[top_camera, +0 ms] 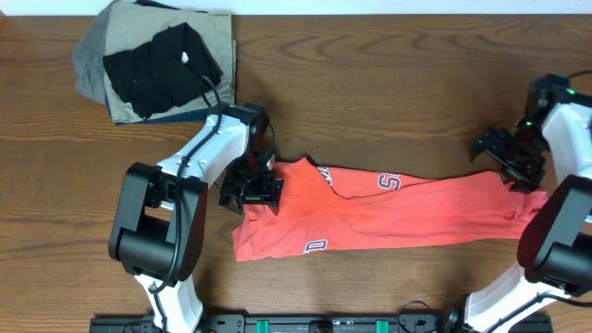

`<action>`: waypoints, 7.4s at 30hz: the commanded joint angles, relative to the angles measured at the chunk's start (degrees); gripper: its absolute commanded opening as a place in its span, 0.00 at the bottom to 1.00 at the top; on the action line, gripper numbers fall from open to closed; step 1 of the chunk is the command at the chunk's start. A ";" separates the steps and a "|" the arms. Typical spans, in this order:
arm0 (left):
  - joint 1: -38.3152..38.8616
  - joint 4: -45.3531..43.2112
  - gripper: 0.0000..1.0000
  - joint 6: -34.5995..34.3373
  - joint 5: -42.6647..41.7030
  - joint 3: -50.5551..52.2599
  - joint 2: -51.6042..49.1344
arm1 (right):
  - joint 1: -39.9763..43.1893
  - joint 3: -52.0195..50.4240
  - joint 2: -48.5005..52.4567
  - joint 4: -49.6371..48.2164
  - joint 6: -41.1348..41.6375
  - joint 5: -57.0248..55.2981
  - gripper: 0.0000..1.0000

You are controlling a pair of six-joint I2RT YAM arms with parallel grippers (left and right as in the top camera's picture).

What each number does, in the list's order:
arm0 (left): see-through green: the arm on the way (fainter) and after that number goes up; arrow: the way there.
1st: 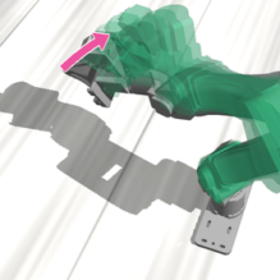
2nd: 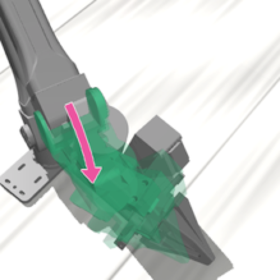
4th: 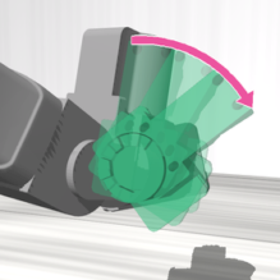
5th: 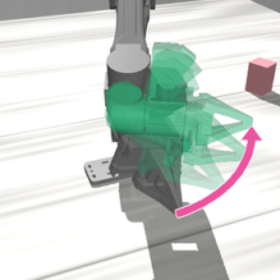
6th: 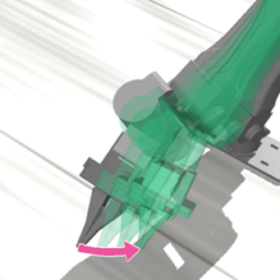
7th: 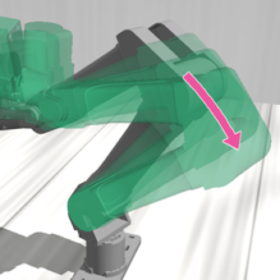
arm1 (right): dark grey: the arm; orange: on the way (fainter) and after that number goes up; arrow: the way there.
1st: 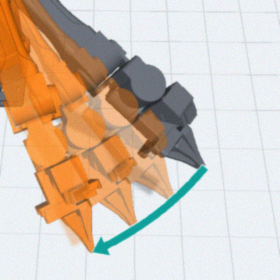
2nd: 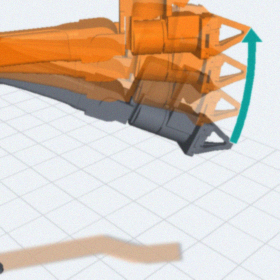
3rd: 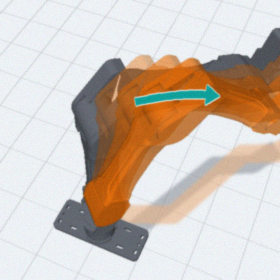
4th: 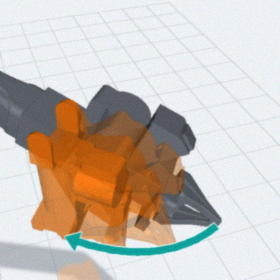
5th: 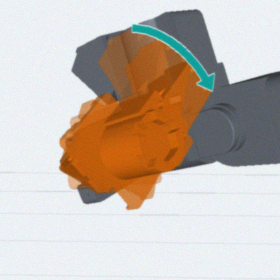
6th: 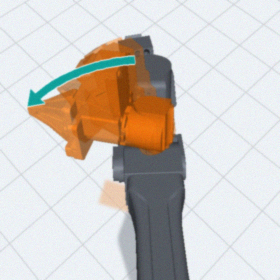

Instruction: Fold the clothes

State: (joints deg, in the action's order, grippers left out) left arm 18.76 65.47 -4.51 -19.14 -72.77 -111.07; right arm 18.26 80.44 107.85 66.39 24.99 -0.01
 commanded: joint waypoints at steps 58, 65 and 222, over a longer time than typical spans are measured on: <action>-0.02 -0.04 0.72 -0.09 0.13 0.35 0.17 | 5.90 3.58 5.62 4.11 3.37 -11.13 0.02; -0.04 -0.04 0.72 -0.09 0.15 0.35 0.17 | 6.12 5.86 5.62 8.07 5.01 -11.08 0.01; -34.16 0.04 0.98 -4.35 2.82 8.50 30.58 | -5.18 -22.95 -5.95 -14.47 -19.52 27.21 0.99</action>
State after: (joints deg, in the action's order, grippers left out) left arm -15.57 65.52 -8.99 -15.35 -64.31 -80.16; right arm 14.06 60.18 102.83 53.01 9.61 20.05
